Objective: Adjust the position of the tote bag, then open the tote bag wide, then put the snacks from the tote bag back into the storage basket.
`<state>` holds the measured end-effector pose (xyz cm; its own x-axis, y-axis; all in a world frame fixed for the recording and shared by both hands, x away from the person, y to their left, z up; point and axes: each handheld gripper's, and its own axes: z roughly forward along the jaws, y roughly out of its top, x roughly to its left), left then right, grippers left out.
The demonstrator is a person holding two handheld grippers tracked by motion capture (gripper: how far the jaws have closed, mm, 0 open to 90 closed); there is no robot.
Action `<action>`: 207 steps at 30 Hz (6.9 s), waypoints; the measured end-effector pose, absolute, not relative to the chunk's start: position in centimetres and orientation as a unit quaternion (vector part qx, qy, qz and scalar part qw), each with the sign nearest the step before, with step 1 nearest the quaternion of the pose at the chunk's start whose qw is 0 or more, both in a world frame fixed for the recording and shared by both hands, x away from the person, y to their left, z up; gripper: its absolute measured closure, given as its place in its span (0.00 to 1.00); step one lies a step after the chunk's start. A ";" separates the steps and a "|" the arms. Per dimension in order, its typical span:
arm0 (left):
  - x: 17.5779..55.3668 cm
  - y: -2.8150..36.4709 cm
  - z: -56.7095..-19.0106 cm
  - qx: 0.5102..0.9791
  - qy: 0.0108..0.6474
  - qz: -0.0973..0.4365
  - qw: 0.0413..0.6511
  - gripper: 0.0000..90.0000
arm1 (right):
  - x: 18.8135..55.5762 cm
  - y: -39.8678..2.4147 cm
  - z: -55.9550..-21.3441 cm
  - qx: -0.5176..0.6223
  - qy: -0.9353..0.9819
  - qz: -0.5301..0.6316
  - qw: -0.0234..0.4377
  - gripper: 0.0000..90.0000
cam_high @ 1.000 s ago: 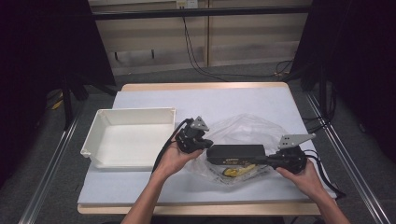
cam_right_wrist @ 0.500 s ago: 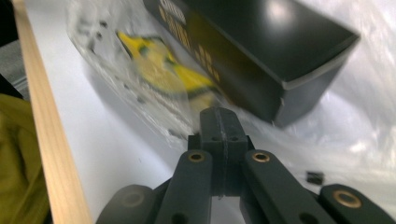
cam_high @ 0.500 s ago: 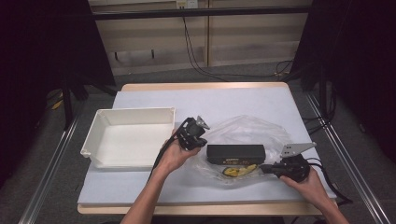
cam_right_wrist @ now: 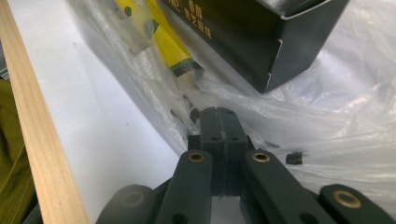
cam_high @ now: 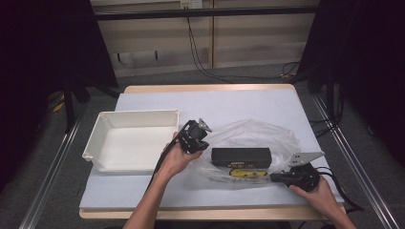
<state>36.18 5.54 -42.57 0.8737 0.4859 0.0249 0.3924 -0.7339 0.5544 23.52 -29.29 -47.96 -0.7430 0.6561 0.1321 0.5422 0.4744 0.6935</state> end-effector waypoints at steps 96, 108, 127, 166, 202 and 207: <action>35.8 -1.2 -42.9 0.977 0.010 -0.012 0.212 0.39 | 19.4 -31.3 -46.5 0.375 0.786 0.478 0.118 0.39; 35.9 -1.4 -43.2 0.981 0.005 -0.009 0.192 0.47 | 19.3 -31.3 -46.5 0.377 0.785 0.477 0.119 0.38; 35.5 -1.0 -40.6 0.973 0.000 -0.009 0.230 0.48 | 19.2 -31.5 -46.4 0.379 0.780 0.482 0.125 0.38; 35.3 2.9 -36.0 0.953 0.025 0.003 0.302 0.48 | 19.1 -31.5 -46.2 0.378 0.776 0.489 0.127 0.35; 35.7 9.0 -33.4 0.954 0.051 0.029 0.295 0.48 | 18.4 -31.4 -45.5 0.376 0.752 0.518 0.158 0.20; 35.9 10.0 -33.0 0.953 0.056 0.030 0.297 0.48 | 18.3 -31.5 -45.4 0.375 0.748 0.523 0.163 0.19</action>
<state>35.91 10.02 -33.02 0.9918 0.1253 0.0244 0.0893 -0.8177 0.5687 18.28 -31.50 -45.39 -0.6659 0.7311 0.1487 0.3898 0.1710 0.9049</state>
